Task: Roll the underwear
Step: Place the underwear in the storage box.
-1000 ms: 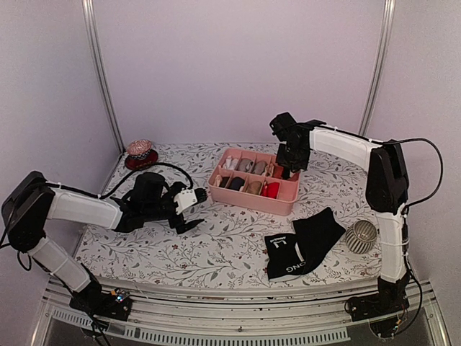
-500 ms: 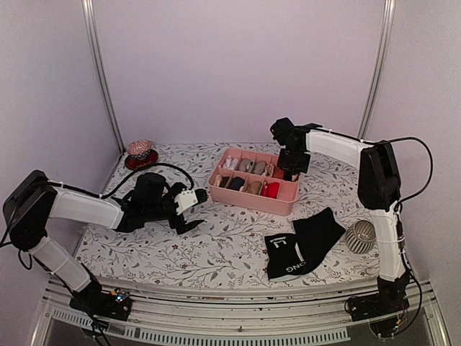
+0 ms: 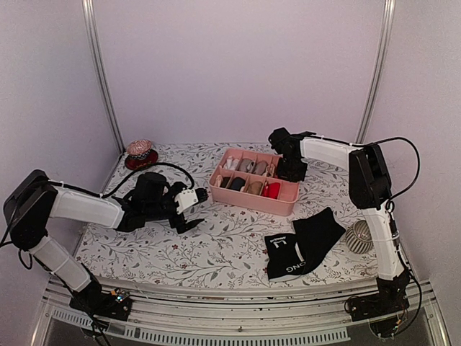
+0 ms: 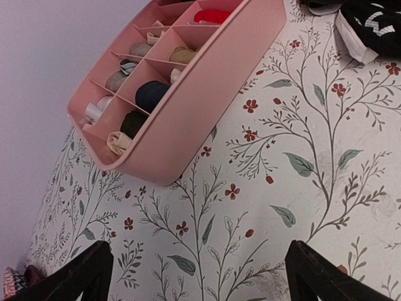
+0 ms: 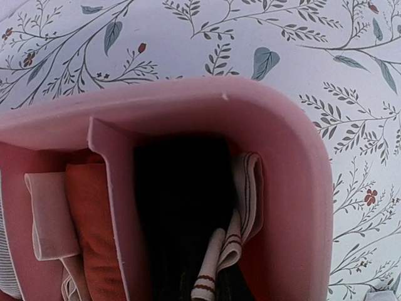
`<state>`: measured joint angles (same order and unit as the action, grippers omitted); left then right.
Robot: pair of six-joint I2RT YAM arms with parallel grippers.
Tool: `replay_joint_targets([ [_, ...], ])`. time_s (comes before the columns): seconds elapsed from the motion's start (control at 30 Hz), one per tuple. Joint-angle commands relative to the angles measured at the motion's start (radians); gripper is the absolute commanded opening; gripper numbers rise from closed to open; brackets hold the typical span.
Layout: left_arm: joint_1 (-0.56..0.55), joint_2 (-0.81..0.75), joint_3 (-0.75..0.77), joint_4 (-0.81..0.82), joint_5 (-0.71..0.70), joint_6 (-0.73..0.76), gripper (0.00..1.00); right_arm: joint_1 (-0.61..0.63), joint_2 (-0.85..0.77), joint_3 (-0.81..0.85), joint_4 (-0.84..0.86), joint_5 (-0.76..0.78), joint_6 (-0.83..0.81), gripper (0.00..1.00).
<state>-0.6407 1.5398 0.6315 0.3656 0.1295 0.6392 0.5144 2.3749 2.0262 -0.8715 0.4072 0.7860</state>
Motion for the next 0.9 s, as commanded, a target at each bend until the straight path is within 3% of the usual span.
replay_joint_targets([
  [0.0, 0.009, 0.013, 0.019, 0.008, 0.0, 0.002, 0.99, -0.028, 0.049, 0.011, -0.074, 0.007, 0.066, 0.1],
  [0.23, 0.009, 0.014, 0.02, 0.007, 0.0, 0.004, 0.98, -0.03, 0.029, 0.011, -0.064, -0.007, 0.039, 0.38],
  [0.57, 0.009, 0.016, 0.022, 0.004, 0.001, 0.005, 0.99, -0.03, 0.004, 0.009, -0.085, 0.006, 0.044, 0.43],
  [0.87, 0.009, 0.016, 0.022, 0.002, 0.002, 0.007, 0.98, -0.025, -0.016, 0.014, -0.104, 0.025, 0.049, 0.58],
])
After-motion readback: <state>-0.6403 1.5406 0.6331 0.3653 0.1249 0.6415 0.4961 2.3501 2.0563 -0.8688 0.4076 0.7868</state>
